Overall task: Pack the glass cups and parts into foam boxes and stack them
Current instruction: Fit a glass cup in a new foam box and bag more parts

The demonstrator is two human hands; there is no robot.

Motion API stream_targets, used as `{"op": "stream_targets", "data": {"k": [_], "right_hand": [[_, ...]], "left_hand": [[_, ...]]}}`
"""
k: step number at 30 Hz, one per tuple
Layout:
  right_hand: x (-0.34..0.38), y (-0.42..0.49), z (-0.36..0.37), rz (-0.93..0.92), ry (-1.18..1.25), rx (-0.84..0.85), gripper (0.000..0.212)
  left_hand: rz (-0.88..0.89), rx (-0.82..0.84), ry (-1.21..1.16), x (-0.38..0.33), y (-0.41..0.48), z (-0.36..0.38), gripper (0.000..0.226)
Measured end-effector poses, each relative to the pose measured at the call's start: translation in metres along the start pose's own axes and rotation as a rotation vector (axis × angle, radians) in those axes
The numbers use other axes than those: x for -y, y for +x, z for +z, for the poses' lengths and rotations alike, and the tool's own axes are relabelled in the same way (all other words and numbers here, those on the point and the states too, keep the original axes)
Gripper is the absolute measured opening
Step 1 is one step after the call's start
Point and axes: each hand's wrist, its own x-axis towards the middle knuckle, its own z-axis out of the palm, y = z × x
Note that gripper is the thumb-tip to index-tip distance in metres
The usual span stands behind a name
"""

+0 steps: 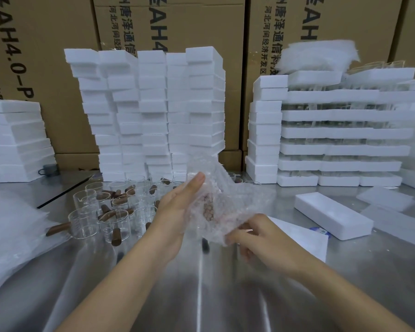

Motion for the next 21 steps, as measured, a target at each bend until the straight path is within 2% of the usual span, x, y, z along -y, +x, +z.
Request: {"op": "stream_targets", "data": {"k": [3,5,9,12,15,16,19,21], "right_hand": [[-0.016,0.012,-0.001,-0.066,-0.144,0.011,0.019],[-0.020,0.011,-0.004,-0.083,-0.184,0.003,0.013],[-0.020,0.014,-0.011,-0.084,-0.186,-0.175,0.013],[-0.016,0.015,-0.021,-0.099,-0.093,-0.408,0.021],[-0.014,0.017,-0.033,-0.112,-0.001,-0.631,0.022],[-0.015,0.017,-0.037,-0.108,0.021,-0.675,0.020],[-0.015,0.017,-0.039,-0.088,0.048,-0.755,0.015],[-0.014,0.019,-0.040,-0.012,0.189,-0.707,0.021]], "left_hand": [[-0.024,-0.007,-0.051,-0.004,0.001,-0.002,0.073],[-0.031,0.002,-0.069,-0.006,0.001,-0.004,0.073],[-0.024,-0.075,-0.045,-0.011,0.001,-0.009,0.075],[-0.022,-0.121,-0.014,-0.012,0.003,-0.014,0.066],[-0.009,-0.140,0.052,-0.014,0.000,-0.012,0.040],[-0.002,-0.140,0.070,-0.012,0.000,-0.012,0.041],[-0.006,-0.151,0.085,-0.006,0.000,-0.006,0.054],[-0.020,-0.118,0.090,-0.006,-0.003,0.000,0.052]]}}
